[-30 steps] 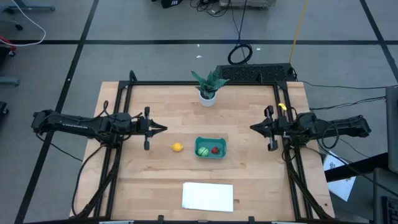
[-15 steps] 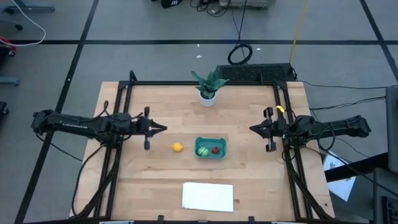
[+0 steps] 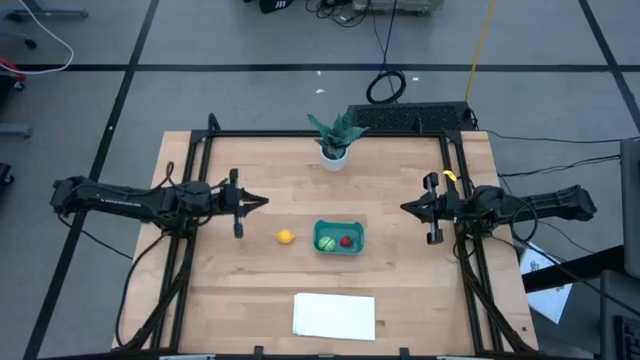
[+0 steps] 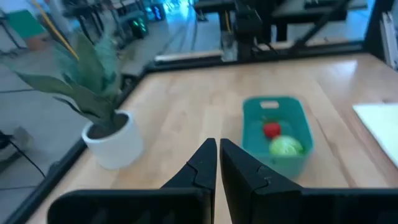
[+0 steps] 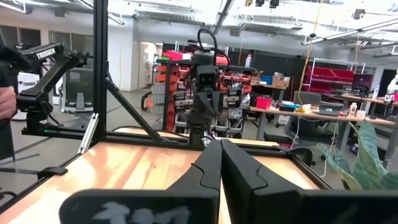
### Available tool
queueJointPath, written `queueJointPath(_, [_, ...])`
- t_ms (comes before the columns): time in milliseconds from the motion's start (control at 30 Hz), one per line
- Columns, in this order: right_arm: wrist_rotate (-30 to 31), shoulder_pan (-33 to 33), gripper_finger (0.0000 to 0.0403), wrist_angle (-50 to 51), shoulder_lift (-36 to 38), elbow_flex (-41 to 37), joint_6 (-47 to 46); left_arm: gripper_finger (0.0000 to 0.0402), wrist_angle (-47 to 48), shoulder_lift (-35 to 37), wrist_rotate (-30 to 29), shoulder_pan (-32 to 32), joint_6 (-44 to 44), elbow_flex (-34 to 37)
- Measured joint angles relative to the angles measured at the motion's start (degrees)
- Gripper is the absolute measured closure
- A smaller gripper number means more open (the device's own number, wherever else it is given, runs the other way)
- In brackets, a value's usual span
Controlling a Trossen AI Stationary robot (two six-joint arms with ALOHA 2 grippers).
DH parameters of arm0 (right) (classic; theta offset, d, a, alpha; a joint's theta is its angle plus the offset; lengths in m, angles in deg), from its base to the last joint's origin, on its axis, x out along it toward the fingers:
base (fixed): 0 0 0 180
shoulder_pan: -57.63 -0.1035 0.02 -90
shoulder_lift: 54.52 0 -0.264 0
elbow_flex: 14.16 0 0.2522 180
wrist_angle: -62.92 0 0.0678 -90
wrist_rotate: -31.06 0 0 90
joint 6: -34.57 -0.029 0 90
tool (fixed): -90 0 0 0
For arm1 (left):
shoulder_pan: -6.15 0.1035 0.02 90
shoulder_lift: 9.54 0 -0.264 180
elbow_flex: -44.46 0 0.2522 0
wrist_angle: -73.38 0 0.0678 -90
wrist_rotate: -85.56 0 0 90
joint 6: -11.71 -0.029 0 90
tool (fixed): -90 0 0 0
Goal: Pick and placing Produce into tupperware
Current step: Put the lemon into the green bin
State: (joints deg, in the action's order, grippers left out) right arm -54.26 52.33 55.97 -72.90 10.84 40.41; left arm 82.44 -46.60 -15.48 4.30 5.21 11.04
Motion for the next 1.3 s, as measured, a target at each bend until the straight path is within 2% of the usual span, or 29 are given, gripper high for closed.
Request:
queueJointPath(300, [0.0,0.0,0.0403,0.0,-2.0,0.0,0.0,0.0376,-6.5,0.0,-1.5,0.0,-3.4,-0.9])
queueJointPath(700, [0.0,0.0,0.0403,0.0,-2.9,0.0,-0.2,0.0376,5.3,-0.8,-1.0,0.0,-1.9,-11.3])
queueJointPath(900, [0.0,0.0,0.0403,0.0,-2.9,0.0,-0.2,0.0376,10.2,-6.1,-1.0,0.0,-1.1,-16.8])
queueJointPath(1300, [0.0,0.0,0.0403,0.0,-2.9,0.0,-0.7,0.0376,10.5,-17.7,2.1,0.0,-2.9,-25.6])
